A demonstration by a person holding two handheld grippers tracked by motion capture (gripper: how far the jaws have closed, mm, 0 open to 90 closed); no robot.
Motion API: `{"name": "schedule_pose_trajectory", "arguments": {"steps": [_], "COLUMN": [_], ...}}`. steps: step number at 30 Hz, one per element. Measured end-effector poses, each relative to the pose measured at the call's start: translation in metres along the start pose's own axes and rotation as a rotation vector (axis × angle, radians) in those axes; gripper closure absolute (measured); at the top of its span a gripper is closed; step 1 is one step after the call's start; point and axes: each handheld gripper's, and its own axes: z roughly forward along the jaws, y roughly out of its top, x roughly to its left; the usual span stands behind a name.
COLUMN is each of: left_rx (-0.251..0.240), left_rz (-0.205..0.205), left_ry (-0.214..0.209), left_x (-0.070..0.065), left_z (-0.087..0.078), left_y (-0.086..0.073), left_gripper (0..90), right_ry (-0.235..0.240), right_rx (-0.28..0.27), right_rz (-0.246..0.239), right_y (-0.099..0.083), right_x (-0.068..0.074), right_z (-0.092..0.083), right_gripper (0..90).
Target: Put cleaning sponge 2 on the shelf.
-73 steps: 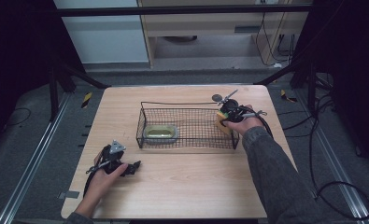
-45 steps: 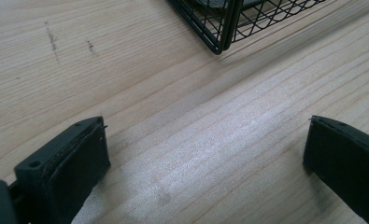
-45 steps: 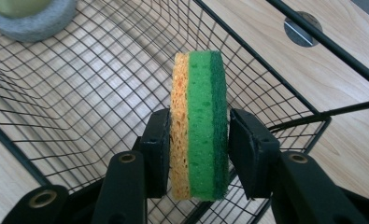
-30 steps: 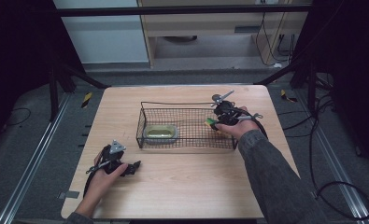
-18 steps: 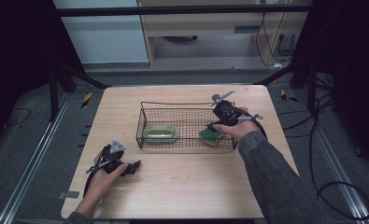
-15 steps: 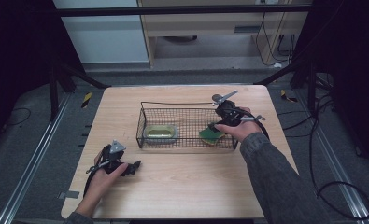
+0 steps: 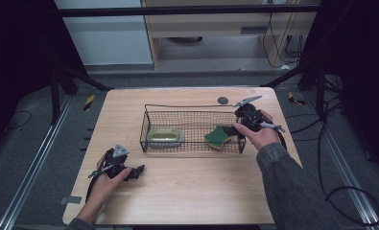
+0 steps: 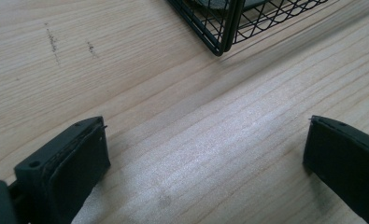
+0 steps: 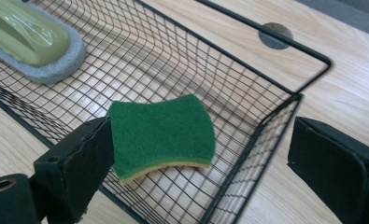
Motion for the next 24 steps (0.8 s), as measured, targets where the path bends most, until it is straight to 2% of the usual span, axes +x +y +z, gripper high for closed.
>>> {"name": "schedule_pose_trajectory", "arguments": {"steps": [1,4,6,9,11,13,17,24], "left_rx": [0.000,0.000,0.000,0.000,0.000,0.000,0.000,-0.001], "left_rz": [0.000,0.000,0.000,0.000,0.000,0.000,0.001,-0.001], "left_ry": [0.001,0.000,0.000,0.000,0.000,0.001,0.001,0.000], "left_x": [0.000,0.000,0.000,0.000,0.000,0.000,0.000,0.000], "left_z": [0.000,0.000,0.000,0.000,0.000,0.000,0.000,0.000], "left_y": [0.000,0.000,0.000,0.000,0.000,0.000,0.000,0.000], "left_gripper": [0.0,0.0,0.0,0.0,0.0,0.0,0.0,0.0], "right_ry": [-0.020,-0.032,-0.051,-0.050,-0.048,-0.049,-0.069,-0.088], "right_rx": [-0.018,-0.033,-0.047,-0.053,-0.076,-0.078,-0.084,-0.091], "right_rz": [0.008,0.026,0.058,0.073,0.110,0.117,0.138,0.129], "right_y": [-0.005,-0.010,-0.020,-0.028,-0.044,-0.047,-0.069,-0.092], "right_x": [-0.003,-0.007,-0.014,-0.019,-0.026,-0.027,-0.035,-0.038], "right_z": [-0.008,-0.014,-0.024,-0.029,-0.035,-0.036,-0.040,-0.038], "right_gripper": [7.1,7.3,9.3,9.5,10.0,9.9,10.0,11.0]}}
